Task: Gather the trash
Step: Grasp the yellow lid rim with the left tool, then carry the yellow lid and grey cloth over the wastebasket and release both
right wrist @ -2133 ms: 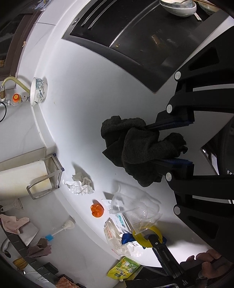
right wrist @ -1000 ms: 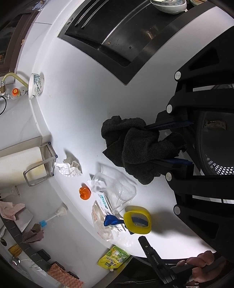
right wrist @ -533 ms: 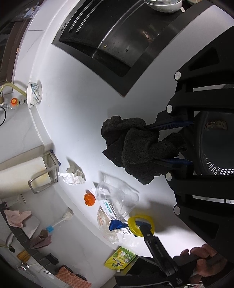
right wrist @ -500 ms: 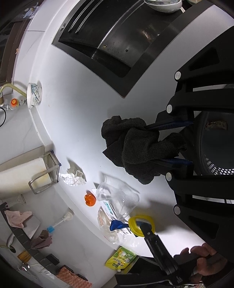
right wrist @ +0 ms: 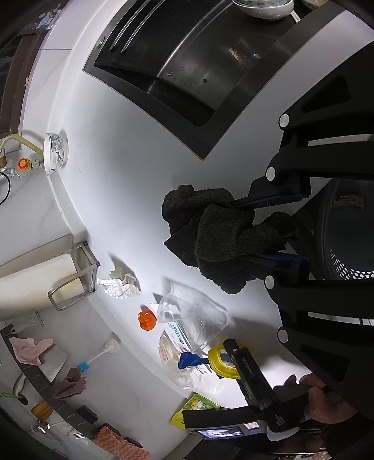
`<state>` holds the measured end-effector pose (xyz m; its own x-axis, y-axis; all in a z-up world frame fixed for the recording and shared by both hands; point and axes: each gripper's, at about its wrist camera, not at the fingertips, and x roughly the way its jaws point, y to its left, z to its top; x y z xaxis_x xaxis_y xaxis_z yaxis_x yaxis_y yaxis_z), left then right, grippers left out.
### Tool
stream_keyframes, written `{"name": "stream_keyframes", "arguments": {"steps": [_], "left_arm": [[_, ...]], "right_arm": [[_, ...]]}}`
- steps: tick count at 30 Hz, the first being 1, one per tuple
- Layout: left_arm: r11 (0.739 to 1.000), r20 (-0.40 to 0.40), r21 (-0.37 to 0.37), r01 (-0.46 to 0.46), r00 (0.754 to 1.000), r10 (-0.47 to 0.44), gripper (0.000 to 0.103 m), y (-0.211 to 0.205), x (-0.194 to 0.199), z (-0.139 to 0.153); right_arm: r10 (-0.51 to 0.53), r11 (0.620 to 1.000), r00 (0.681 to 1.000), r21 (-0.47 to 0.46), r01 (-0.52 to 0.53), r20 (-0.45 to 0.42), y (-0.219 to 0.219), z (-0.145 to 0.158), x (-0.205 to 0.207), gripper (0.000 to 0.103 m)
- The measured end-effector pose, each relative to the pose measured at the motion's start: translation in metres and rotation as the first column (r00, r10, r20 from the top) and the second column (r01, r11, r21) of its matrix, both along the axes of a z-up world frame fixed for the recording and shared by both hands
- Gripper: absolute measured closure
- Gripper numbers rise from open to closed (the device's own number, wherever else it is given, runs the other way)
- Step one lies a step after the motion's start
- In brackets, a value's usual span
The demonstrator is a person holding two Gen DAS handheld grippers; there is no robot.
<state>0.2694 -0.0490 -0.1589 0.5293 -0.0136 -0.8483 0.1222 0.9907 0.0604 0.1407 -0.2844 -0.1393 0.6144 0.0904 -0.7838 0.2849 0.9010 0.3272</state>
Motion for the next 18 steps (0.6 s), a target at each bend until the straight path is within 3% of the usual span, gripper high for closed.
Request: {"name": "stream_keyframes", "arguments": {"steps": [8, 18], "left_arm": [[0.999, 0.015, -0.028, 0.017, 1.000, -0.016, 0.036, 0.006, -0.005, 0.010], [0.997, 0.058, -0.022, 0.072, 0.996, -0.071, 0.036, 0.020, -0.036, 0.044]], "right_arm": [[0.005, 1.000, 1.000, 0.007, -0.005, 0.002, 0.003, 0.001, -0.001, 0.077], [0.035, 0.999, 0.999, 0.014, -0.035, 0.023, 0.011, 0.016, -0.012, 0.077]]}}
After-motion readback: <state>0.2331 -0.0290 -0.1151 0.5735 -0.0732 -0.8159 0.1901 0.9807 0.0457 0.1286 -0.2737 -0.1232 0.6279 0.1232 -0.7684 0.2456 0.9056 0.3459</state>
